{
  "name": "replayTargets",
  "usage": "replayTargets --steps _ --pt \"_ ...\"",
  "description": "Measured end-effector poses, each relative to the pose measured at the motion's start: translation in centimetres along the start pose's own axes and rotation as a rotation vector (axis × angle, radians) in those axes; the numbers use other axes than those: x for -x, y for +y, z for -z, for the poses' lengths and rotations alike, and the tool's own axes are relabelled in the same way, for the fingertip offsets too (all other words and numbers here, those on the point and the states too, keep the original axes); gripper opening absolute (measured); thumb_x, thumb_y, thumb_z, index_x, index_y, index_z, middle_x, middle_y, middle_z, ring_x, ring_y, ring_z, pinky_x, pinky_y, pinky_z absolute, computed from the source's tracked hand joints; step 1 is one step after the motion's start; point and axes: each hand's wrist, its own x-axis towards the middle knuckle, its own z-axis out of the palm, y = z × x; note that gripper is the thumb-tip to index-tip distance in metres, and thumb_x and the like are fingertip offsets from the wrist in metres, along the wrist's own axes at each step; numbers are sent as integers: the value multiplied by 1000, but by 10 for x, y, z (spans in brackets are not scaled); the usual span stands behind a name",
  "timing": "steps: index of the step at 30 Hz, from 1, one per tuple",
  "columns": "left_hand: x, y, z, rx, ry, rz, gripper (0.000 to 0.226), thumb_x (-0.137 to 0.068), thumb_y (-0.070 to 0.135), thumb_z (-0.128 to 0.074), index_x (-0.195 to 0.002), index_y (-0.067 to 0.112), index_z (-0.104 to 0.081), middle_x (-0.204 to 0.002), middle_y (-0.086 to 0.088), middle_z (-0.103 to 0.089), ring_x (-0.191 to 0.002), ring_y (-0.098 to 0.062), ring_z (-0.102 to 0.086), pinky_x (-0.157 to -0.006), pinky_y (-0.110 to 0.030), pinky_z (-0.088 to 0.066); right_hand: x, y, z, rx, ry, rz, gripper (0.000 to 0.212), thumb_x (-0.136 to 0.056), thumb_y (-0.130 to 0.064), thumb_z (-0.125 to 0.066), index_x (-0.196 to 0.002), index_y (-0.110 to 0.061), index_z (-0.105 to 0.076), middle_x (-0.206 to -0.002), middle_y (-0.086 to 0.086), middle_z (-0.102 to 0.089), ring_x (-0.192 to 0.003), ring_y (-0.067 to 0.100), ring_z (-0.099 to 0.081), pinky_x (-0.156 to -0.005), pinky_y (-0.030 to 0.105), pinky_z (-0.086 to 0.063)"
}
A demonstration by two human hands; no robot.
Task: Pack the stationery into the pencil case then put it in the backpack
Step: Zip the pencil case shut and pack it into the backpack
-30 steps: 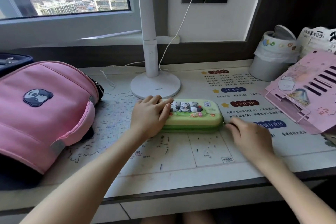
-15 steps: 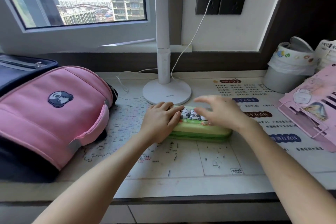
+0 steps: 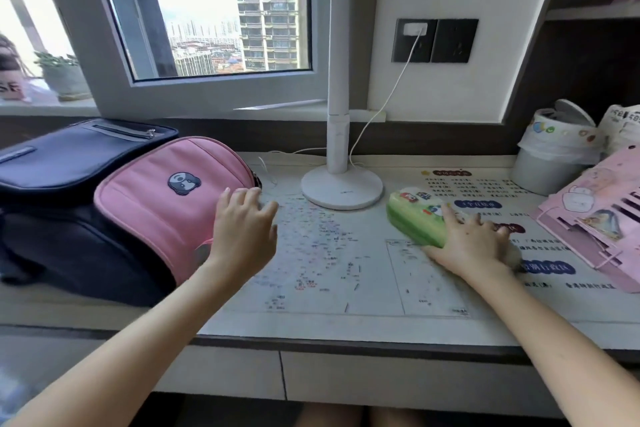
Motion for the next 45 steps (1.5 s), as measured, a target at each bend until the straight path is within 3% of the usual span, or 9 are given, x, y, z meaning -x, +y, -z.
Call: replayTargets --steps 3,7,10,17,26,30,34,38,45 --pt "3 -32 -1 -156 -78 89 27 -55 14 -74 -80 9 -66 -67 -17 -60 -64 -33 -56 -60 -33 -41 2 -13 9 -14 66 -49 73 -81 -54 -57 -142 -25 -29 -139 17 -40 -125 37 -40 -110 59 -19" --pt "1 -46 -13 -174 -161 -172 52 -50 -2 -65 -102 -2 -66 -56 -7 -65 -55 -28 -61 -53 -29 -43 18 -54 25 -137 170 173 50 -86 -44 -54 -131 -24 -46 -135 6 -48 -125 28 -44 -109 49 -20" --pt "-5 -42 -3 118 -115 -200 24 -65 -8 -60 -86 1 -65 -50 -13 -62 -48 -32 -58 -51 -27 -42 30 -74 34 -348 169 295 47 -87 -40 -53 -131 -23 -48 -132 5 -53 -122 25 -47 -104 40 -27" --pt "9 28 22 442 -111 -424 24 -81 0 -51 -95 16 -61 -69 10 -51 -64 -13 -44 -76 -27 -36 36 -84 43 -781 112 375 36 -92 -22 -52 -126 -10 -55 -126 9 -59 -117 23 -54 -96 32 -41" --pt "9 70 82 509 -268 -698 25 -77 20 -51 -97 25 -65 -73 5 -68 -72 -19 -59 -85 -30 -41 -10 -73 70 -1146 35 279 32 -96 -13 -43 -125 -8 -56 -128 7 -59 -117 18 -53 -93 24 -39" --pt "-28 25 92 433 20 -409 25 -76 31 -56 -99 31 -67 -97 6 -69 -94 -21 -61 -83 -35 -41 -42 -102 94 -1206 -114 351 39 -96 -2 -38 -133 -5 -47 -135 7 -52 -123 19 -48 -95 26 -39" --pt "-50 -23 91 283 -238 -25 43 -85 47 -53 -123 27 -54 -122 0 -61 -112 -24 -55 -91 -34 -43 -69 -151 114 -1288 -422 428 55 -85 17 -35 -137 -2 -41 -131 2 -49 -119 20 -50 -98 28 -44" --pt "-59 -33 83 92 -256 -59 33 -94 36 -42 -95 10 -62 -98 -11 -68 -93 -32 -60 -67 -32 -41 -88 -180 116 -1250 -478 489 52 -85 13 -47 -134 -3 -46 -130 7 -54 -121 21 -51 -104 36 -43" --pt "-65 -44 76 246 -113 -28 31 -92 29 -48 -81 4 -64 -86 -12 -69 -86 -32 -59 -62 -31 -30 -99 -181 105 -1130 -267 535 23 -81 -12 -70 -102 -2 -71 -82 5 -69 -76 15 -62 -69 24 -50"
